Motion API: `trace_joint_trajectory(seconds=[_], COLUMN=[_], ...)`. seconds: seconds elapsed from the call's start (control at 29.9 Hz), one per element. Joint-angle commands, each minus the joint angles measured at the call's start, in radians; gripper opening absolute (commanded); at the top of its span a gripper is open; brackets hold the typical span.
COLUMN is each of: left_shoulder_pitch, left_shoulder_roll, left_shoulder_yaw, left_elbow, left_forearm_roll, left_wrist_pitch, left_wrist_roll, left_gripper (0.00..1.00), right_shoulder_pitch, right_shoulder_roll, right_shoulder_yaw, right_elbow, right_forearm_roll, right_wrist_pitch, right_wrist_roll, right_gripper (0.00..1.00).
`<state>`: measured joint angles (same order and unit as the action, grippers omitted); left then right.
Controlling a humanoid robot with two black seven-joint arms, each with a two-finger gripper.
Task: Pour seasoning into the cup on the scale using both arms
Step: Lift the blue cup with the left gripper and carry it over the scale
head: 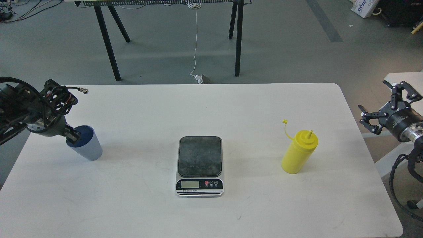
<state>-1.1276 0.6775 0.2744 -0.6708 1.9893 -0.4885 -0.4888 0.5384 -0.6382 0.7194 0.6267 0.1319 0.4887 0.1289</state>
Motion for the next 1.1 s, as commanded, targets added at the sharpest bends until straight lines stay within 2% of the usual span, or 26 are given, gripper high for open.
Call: trace_joint_trajectory(seconds=[0.0, 0.23, 0.53, 0.7, 0.84, 1.07], left_shoulder_pitch=[0.002, -0.004, -0.178, -0.219, -0.29, -0.394], left_shoulder_roll=[0.004, 0.007, -0.012, -0.102, -0.145, -0.234], left_shoulder_yaw=[0.0, 0.0, -0.009, -0.012, -0.015, -0.018], left_elbow=[0.0, 0.007, 0.01, -0.004, -0.102, -0.378], left_forearm_roll=[0.0, 0.0, -0.009, -0.046, -0.076, -0.104], left_wrist_pitch=[0.0, 0.0, 0.0, 0.0, 0.0, 0.0], left_wrist_roll=[0.0, 0.0, 0.0, 0.0, 0.0, 0.0], left_gripper=[0.0, 0.0, 0.01, 0.01, 0.01, 0.01], right_shoulder_pitch=[-0.001, -0.006, 0.006, 0.049, 0.075, 0.166], right_shoulder_roll=[0.003, 0.003, 0.003, 0.0, 0.002, 0.046], right_shoulder_yaw=[0.0, 0.0, -0.002, -0.003, -0.006, -0.02], right_elbow=[-0.002, -0.004, -0.002, -0.004, -0.025, -0.065], right_forearm_roll=[0.0, 0.0, 0.0, 0.0, 0.0, -0.002], right_wrist_pitch=[0.0, 0.0, 0.0, 0.0, 0.0, 0.0], right_wrist_roll=[0.0, 0.0, 0.0, -0.003, -0.006, -0.011], right_gripper=[1.0, 1.0, 1.0, 1.0, 1.0, 1.0])
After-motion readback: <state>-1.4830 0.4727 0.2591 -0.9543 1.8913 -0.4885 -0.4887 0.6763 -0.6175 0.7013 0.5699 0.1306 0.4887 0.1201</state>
